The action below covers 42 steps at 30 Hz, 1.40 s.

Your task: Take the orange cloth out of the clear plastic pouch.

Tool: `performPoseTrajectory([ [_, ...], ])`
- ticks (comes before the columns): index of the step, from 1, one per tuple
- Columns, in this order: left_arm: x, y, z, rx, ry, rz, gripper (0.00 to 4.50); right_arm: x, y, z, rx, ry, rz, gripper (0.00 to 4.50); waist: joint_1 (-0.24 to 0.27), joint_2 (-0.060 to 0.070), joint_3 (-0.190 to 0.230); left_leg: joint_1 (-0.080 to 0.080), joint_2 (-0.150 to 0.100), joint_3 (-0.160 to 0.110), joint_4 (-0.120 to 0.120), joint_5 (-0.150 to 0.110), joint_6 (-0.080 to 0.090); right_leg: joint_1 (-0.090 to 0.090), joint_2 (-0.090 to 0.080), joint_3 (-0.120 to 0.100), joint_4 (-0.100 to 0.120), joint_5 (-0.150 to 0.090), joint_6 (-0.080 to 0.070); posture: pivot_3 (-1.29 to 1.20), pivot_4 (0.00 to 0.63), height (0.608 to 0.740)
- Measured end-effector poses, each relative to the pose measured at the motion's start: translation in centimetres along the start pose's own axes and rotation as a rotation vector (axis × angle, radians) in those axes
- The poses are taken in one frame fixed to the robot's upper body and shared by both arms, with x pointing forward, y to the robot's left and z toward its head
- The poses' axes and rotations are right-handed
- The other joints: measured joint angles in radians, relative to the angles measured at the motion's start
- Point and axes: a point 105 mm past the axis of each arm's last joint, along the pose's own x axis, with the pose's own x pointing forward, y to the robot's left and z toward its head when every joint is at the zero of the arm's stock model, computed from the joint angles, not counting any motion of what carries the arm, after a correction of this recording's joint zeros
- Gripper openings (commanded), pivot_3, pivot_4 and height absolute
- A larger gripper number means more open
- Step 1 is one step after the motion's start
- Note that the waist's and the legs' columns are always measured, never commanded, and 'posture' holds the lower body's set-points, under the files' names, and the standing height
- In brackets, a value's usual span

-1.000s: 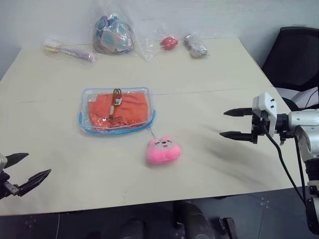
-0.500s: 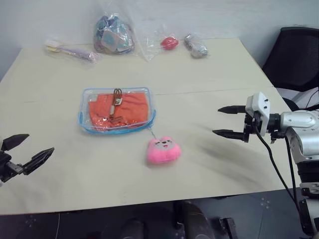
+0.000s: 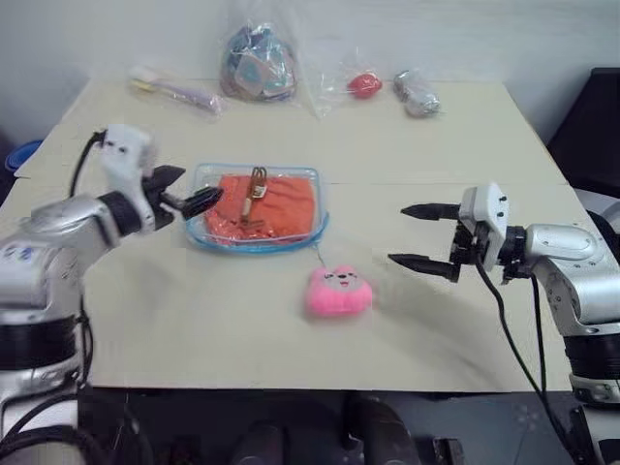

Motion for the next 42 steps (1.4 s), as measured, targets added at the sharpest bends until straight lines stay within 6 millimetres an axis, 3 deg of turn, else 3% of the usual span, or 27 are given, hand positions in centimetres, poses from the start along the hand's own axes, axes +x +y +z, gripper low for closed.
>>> performPoseTrajectory([
  [4,3.9,-0.6,-1.0,-0.052,0.100,-0.014,4.48,1.2,1.9,2.7,-0.048,-0.062,0.023,4.50,-0.005,0.000,0.000,0.001,0.001,0.003,0.000,0.000,0.000,0.000,0.002,0.001,0.000,0.000,0.000,0.00,0.150,0.740],
  [10,6.8,0.1,-3.7,-0.059,0.254,0.037,4.48,2.1,3.3,5.0,-0.075,-0.134,0.016,4.50,-0.004,-0.001,0.000,0.002,0.001,0.005,0.000,0.000,0.000,0.000,0.002,0.002,0.000,0.000,0.001,0.00,0.150,0.740],
  [14,7.9,-0.5,-4.5,-0.054,0.298,0.024,3.57,2.3,3.3,5.4,-0.079,-0.147,-0.007,4.50,0.000,-0.001,0.000,0.001,0.001,0.005,0.000,0.001,0.000,0.000,0.002,0.002,0.000,0.001,0.001,0.00,0.150,0.740],
  [24,8.2,-0.6,-4.9,-0.020,0.329,0.036,0.35,2.3,3.4,5.2,-0.069,-0.142,-0.030,4.50,-0.001,-0.001,0.000,0.001,0.001,0.005,-0.001,0.001,0.001,0.000,0.002,0.003,0.000,0.001,0.002,0.00,0.150,0.740],
  [26,7.6,-0.4,-5.4,0.001,0.339,0.052,0.03,2.3,3.3,5.2,-0.071,-0.142,-0.029,4.50,-0.002,-0.001,0.000,0.002,0.001,0.005,-0.001,0.001,0.001,0.000,0.002,0.003,0.000,0.001,0.002,0.00,0.150,0.740],
  [29,6.8,0.2,-5.8,-0.016,0.329,0.084,0.03,2.4,3.2,5.1,-0.072,-0.145,-0.021,4.50,-0.005,-0.001,0.000,0.002,0.001,0.005,0.000,0.001,0.001,0.000,0.001,0.004,0.000,0.001,0.002,0.00,0.150,0.740],
  [34,2.9,4.0,-4.3,-0.104,0.237,0.267,0.03,3.1,2.9,5.9,-0.099,-0.163,0.034,4.50,-0.021,-0.002,0.001,0.002,0.003,0.005,-0.001,0.001,0.000,-0.001,0.002,0.004,0.000,0.001,0.002,0.00,0.150,0.740],
  [36,0.7,5.9,-3.2,-0.119,0.193,0.355,0.03,3.4,2.8,6.0,-0.100,-0.169,0.053,4.50,-0.024,-0.002,0.001,0.002,0.003,0.006,-0.001,0.001,0.000,-0.001,0.002,0.004,0.000,0.001,0.002,0.00,0.150,0.740],
  [38,-2.9,8.4,-3.0,-0.127,0.177,0.471,0.03,4.0,3.1,6.4,-0.103,-0.180,0.104,4.50,-0.031,-0.002,0.001,0.002,0.003,0.006,-0.002,0.001,0.000,-0.002,0.002,0.005,0.000,0.001,0.002,0.00,0.150,0.740],
  [42,-10.8,12.2,-5.0,-0.153,0.236,0.694,0.03,4.6,3.7,6.9,-0.089,-0.214,0.201,4.50,-0.040,-0.002,0.001,0.002,0.004,0.006,-0.003,0.001,0.000,-0.005,0.002,0.006,0.000,0.001,0.002,0.00,0.150,0.740],
])
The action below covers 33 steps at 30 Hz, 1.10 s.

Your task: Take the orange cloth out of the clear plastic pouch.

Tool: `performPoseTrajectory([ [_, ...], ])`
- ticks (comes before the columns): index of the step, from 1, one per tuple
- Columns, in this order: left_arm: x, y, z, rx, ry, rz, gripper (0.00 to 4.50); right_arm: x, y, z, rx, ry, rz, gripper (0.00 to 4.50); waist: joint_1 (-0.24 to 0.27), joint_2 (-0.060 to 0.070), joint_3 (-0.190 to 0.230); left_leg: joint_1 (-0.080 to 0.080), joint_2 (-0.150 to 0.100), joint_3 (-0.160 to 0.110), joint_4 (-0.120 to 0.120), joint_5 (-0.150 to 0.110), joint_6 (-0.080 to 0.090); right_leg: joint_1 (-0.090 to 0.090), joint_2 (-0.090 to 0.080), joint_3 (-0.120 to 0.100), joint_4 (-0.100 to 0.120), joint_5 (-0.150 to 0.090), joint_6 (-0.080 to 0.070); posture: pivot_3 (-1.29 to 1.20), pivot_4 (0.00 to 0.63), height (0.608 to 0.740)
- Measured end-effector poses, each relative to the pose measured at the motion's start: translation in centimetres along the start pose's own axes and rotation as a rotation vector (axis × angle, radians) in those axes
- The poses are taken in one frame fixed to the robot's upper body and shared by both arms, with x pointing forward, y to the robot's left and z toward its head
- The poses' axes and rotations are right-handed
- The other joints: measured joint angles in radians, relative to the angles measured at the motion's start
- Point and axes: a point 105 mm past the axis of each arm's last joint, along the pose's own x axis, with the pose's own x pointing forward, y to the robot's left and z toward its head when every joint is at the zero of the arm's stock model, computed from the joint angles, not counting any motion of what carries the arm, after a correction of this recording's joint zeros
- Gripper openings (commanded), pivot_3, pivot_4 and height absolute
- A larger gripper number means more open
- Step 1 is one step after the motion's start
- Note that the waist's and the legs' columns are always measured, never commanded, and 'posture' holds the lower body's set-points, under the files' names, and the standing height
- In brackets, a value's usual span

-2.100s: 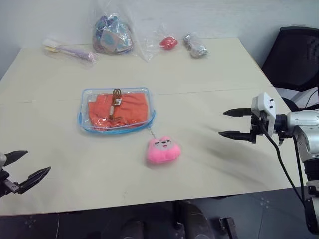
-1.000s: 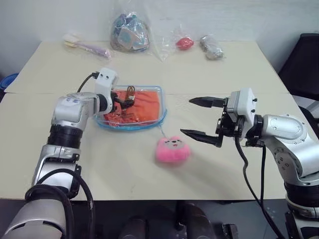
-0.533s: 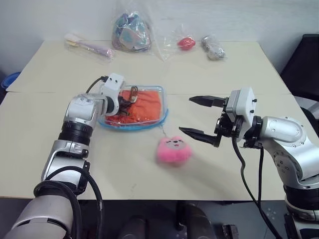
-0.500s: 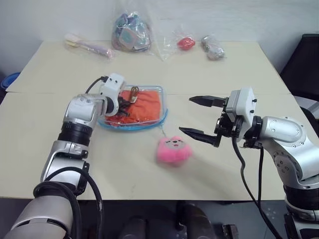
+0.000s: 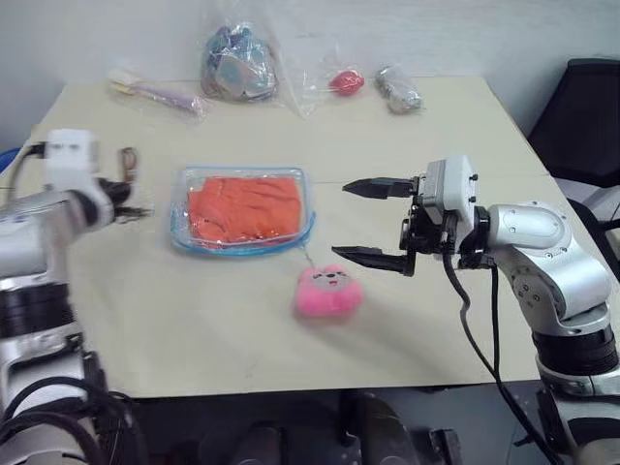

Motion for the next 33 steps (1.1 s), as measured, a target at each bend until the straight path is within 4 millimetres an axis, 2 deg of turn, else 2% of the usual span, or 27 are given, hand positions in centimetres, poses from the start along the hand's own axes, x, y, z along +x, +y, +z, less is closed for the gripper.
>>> performPoseTrajectory([
  [2,-1.5,2.7,-1.5,0.005,0.032,0.082,0.03,0.3,0.0,-0.2,0.015,-0.004,0.031,4.50,0.003,0.000,0.000,0.000,0.000,0.000,0.000,0.000,0.000,0.000,-0.001,0.000,0.000,0.000,0.000,0.00,0.150,0.740],
  [4,-2.5,4.6,-3.4,-0.003,0.072,0.130,0.03,0.7,0.0,-0.2,0.020,-0.019,0.057,4.50,0.013,0.000,0.000,-0.001,-0.001,0.000,0.001,0.000,0.000,0.000,-0.002,-0.001,0.000,0.000,0.000,0.00,0.150,0.740],
  [7,-3.4,5.9,-5.9,-0.018,0.128,0.166,0.03,1.1,-0.2,-0.2,0.020,-0.032,0.086,4.50,0.023,-0.001,0.000,-0.003,-0.001,-0.003,0.002,0.000,0.000,0.000,-0.004,-0.003,0.000,0.000,0.000,0.00,0.150,0.740],
  [9,-3.5,5.6,-6.8,-0.036,0.128,0.157,0.74,1.3,-0.1,-0.4,0.023,-0.033,0.104,4.50,0.028,-0.001,0.000,-0.004,-0.001,-0.004,0.002,0.000,0.000,0.000,-0.005,-0.003,0.000,0.000,0.000,0.00,0.150,0.740],
  [11,-3.4,5.1,-7.7,-0.053,0.132,0.146,1.27,1.4,-0.1,-0.7,0.036,-0.035,0.115,4.50,0.029,-0.002,-0.001,-0.007,-0.003,-0.004,0.003,0.000,0.000,-0.002,-0.005,-0.004,0.000,0.000,0.000,0.00,0.150,0.740],
  [14,-3.5,5.3,-8.7,-0.067,0.143,0.161,2.26,1.6,-0.1,-0.6,0.022,-0.038,0.128,4.50,0.021,-0.003,-0.001,-0.011,-0.003,-0.003,0.003,0.000,0.000,-0.009,-0.004,-0.003,0.002,0.000,0.000,0.00,0.150,0.740],
  [20,-4.3,5.5,-9.1,-0.025,0.142,0.187,4.29,1.7,-0.3,-0.6,0.014,-0.033,0.128,4.50,0.010,-0.003,-0.001,-0.010,-0.002,0.000,0.003,0.000,0.000,-0.009,-0.003,-0.001,0.002,0.000,0.000,0.00,0.150,0.740],
  [21,-4.6,5.6,-9.2,-0.010,0.148,0.188,4.44,1.7,-0.3,-0.6,0.014,-0.032,0.127,4.50,0.009,-0.003,-0.001,-0.010,-0.002,0.000,0.003,0.000,0.000,-0.010,-0.003,-0.001,0.002,0.000,0.000,0.00,0.150,0.740],
  [23,-5.2,5.7,-8.8,0.016,0.135,0.177,4.44,1.6,-0.3,-0.7,0.016,-0.027,0.123,4.50,0.009,-0.003,-0.001,-0.011,-0.001,0.000,0.003,0.000,0.000,-0.010,-0.003,-0.001,0.002,0.000,0.000,0.00,0.150,0.740],
  [25,-6.2,5.3,-6.3,0.047,0.052,0.114,4.44,1.2,-0.3,-1.2,0.022,-0.001,0.109,4.50,0.012,-0.005,-0.001,-0.011,-0.001,0.000,0.003,0.000,-0.001,-0.010,-0.003,-0.001,0.002,0.000,0.000,0.00,0.150,0.740],
  [27,-7.4,4.0,-2.9,0.145,-0.071,0.015,4.44,0.8,-0.4,-1.7,0.029,0.017,0.091,4.50,0.018,-0.005,-0.001,-0.011,0.002,-0.001,0.004,0.000,-0.001,-0.010,-0.005,-0.002,0.002,0.000,0.000,0.00,0.150,0.740],
  [29,-8.6,0.8,0.4,0.350,-0.189,-0.157,4.44,0.3,-0.4,-2.3,0.036,0.045,0.067,4.50,0.021,-0.004,-0.001,-0.011,0.001,-0.001,0.004,0.000,-0.001,-0.010,-0.007,-0.002,0.002,0.000,0.000,0.00,0.150,0.740],
  [30,-9.1,-1.0,1.4,0.459,-0.228,-0.246,4.44,0.0,-0.4,-2.7,0.041,0.062,0.054,4.50,0.021,-0.004,-0.001,-0.011,0.000,-0.001,0.003,0.000,-0.001,-0.010,-0.007,-0.001,0.002,0.000,0.000,0.00,0.150,0.740],
  [31,-9.4,-2.9,1.8,0.563,-0.248,-0.335,4.44,-0.3,-0.4,-3.0,0.049,0.075,0.042,4.50,0.019,-0.004,0.000,-0.011,-0.001,0.000,0.003,0.000,-0.001,-0.010,-0.007,-0.001,0.002,0.000,0.000,0.00,0.150,0.740],
  [33,-9.1,-5.4,1.2,0.716,-0.251,-0.465,4.44,-0.4,-0.2,-3.4,0.057,0.083,0.028,4.50,0.014,-0.002,0.000,-0.010,-0.003,0.001,0.002,0.000,0.000,-0.010,-0.006,-0.002,0.002,0.000,0.000,0.00,0.150,0.740],
])
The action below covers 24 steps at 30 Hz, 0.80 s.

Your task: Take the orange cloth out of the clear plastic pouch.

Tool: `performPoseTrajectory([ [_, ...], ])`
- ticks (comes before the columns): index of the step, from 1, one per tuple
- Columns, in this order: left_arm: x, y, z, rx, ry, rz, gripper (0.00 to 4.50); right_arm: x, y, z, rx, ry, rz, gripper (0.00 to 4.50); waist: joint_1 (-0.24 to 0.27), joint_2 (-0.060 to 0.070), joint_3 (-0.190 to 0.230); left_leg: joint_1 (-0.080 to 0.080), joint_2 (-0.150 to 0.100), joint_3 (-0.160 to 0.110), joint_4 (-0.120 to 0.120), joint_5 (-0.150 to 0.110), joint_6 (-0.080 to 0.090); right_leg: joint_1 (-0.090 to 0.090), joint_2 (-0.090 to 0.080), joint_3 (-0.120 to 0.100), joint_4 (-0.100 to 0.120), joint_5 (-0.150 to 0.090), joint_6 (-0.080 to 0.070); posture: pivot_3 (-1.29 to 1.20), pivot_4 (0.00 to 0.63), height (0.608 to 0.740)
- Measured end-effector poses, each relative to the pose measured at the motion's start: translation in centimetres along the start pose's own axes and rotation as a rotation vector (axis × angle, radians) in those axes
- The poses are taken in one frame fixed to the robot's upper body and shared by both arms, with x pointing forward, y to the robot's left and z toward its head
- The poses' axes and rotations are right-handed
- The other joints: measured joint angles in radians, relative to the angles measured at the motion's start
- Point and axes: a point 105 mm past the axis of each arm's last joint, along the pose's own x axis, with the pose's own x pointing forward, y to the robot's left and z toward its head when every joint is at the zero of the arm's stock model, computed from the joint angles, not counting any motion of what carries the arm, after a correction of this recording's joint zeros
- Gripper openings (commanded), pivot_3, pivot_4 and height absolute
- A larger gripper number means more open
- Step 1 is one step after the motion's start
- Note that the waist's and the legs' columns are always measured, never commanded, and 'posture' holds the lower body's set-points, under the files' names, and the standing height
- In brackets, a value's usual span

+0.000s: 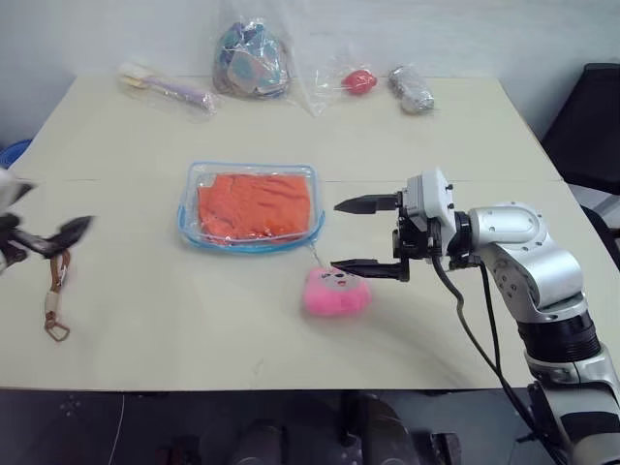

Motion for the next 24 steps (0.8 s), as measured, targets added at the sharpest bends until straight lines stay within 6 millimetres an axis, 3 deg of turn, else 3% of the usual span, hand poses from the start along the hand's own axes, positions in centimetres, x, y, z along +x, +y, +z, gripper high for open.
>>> performPoseTrajectory([
  [4,2.7,-2.9,-1.6,0.279,0.071,-0.215,4.44,-0.4,0.2,-0.1,-0.005,0.016,-0.026,4.50,-0.013,0.001,0.001,0.001,0.004,0.005,-0.002,0.000,-0.002,-0.002,0.006,0.000,0.001,-0.001,-0.002,0.00,0.150,0.740],
  [7,4.5,-2.9,-2.9,0.442,0.098,-0.269,4.44,-0.8,0.2,-0.1,-0.004,0.024,-0.053,4.50,-0.016,0.001,0.001,0.001,0.006,0.006,-0.001,0.000,-0.002,-0.002,0.009,0.000,0.001,-0.001,-0.003,0.00,0.150,0.740],
  [10,6.3,-2.2,-2.8,0.568,0.087,-0.276,4.44,-1.0,0.4,-0.1,0.001,0.028,-0.068,4.50,-0.013,0.001,0.001,0.000,0.007,0.008,-0.001,0.000,-0.002,-0.002,0.010,0.000,0.001,-0.001,-0.003,0.00,0.150,0.740],
  [15,8.8,-2.7,-2.9,0.618,0.033,-0.299,4.44,-0.9,0.8,0.2,-0.002,0.028,-0.089,4.50,-0.002,0.001,0.001,0.001,0.007,0.011,-0.001,-0.001,0.000,-0.002,0.010,0.000,0.001,-0.001,-0.003,0.00,0.150,0.740],
  [24,9.5,-3.1,-4.8,0.614,0.055,-0.338,4.44,-1.3,1.0,0.2,0.006,0.031,-0.130,4.50,0.003,0.001,0.001,0.001,0.008,0.012,0.000,-0.001,0.000,-0.002,0.010,0.000,0.003,0.000,-0.003,0.00,0.150,0.740],
])
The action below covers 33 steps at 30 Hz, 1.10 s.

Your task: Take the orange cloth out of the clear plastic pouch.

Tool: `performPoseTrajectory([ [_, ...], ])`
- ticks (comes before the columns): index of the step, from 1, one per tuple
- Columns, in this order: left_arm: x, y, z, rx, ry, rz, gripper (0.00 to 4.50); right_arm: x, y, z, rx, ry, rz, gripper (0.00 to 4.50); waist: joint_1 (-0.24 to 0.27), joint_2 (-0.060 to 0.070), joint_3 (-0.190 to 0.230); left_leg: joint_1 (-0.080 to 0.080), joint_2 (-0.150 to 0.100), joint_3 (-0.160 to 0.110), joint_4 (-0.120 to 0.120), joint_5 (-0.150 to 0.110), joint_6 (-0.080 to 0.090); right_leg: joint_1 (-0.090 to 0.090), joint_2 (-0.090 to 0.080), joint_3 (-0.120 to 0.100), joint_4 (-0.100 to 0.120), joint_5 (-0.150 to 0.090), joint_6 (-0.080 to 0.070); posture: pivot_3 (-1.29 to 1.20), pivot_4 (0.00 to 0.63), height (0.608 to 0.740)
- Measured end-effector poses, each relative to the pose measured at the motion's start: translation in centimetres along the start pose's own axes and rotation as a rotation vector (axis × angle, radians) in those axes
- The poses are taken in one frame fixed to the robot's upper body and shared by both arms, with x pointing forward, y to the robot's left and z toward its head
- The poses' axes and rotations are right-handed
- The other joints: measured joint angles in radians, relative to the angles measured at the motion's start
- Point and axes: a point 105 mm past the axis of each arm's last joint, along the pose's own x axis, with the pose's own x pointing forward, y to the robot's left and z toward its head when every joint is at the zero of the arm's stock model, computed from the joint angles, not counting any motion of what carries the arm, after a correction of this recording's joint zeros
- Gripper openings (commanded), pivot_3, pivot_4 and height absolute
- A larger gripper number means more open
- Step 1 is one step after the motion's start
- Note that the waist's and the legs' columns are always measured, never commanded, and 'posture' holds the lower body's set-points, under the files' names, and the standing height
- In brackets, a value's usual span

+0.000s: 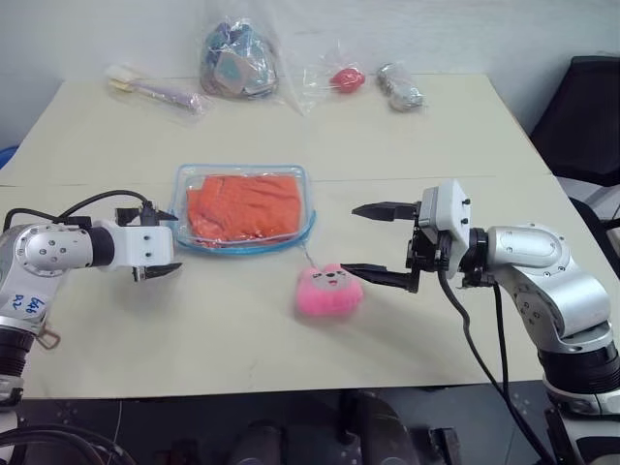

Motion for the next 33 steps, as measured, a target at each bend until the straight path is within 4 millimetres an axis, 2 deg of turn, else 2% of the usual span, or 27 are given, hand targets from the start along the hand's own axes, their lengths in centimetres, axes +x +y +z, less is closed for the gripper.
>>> performPoseTrajectory([
  [5,1.0,0.7,-0.1,-0.006,-0.004,0.019,4.44,-0.1,0.1,0.1,-0.004,0.003,0.006,4.50,0.000,-0.001,0.000,0.000,0.000,0.000,0.001,0.000,0.000,0.000,0.000,0.000,0.000,0.000,0.000,0.00,0.150,0.740],
  [6,1.2,0.8,-0.1,-0.012,-0.011,0.022,4.26,-0.1,0.1,0.1,-0.004,0.005,0.006,4.50,0.000,-0.001,0.000,0.000,0.000,0.000,0.001,0.000,0.000,0.000,0.000,0.000,0.000,0.000,0.000,0.00,0.150,0.740],
  [9,1.8,0.9,0.2,-0.018,-0.032,0.027,3.55,-0.1,0.1,0.1,-0.004,0.004,0.007,4.50,-0.001,-0.001,0.000,0.000,0.000,0.000,0.001,0.000,0.000,0.000,0.000,0.000,0.000,0.000,0.000,0.00,0.150,0.740],
  [19,2.2,0.8,0.1,0.013,-0.033,0.011,0.16,-0.1,0.1,0.1,0.001,-0.002,0.010,4.50,-0.002,-0.001,-0.001,0.001,0.000,0.000,0.001,0.000,0.000,0.000,0.000,0.000,0.000,0.000,0.000,0.00,0.150,0.740],
  [20,2.2,0.7,0.1,0.016,-0.036,0.009,0.02,-0.1,0.1,0.1,0.001,-0.002,0.010,4.50,-0.002,-0.001,-0.001,0.001,0.000,0.000,0.001,0.000,0.000,0.000,0.000,0.000,0.000,0.000,0.000,0.00,0.150,0.740],
  [22,2.2,0.4,0.3,0.022,-0.047,-0.003,0.02,-0.2,0.1,0.1,0.001,0.002,0.010,4.50,-0.002,-0.001,-0.001,0.000,0.000,0.000,0.001,0.000,0.000,0.000,0.000,0.000,0.000,0.000,0.000,0.00,0.150,0.740],
  [27,1.7,-1.7,2.7,0.073,-0.139,-0.042,0.02,-0.9,0.2,-0.2,-0.001,0.036,0.026,4.50,-0.001,-0.001,-0.001,0.000,0.001,0.000,0.001,0.000,0.000,0.000,0.000,0.000,0.000,0.000,0.000,0.00,0.150,0.740],
  [33,-1.1,-4.2,4.0,0.146,-0.152,-0.048,0.02,-3.0,0.7,-1.2,0.016,0.117,0.065,4.50,-0.001,-0.001,0.000,0.001,0.002,-0.001,0.001,0.000,0.000,0.000,0.000,0.000,-0.001,0.000,0.000,0.00,0.150,0.740],
])
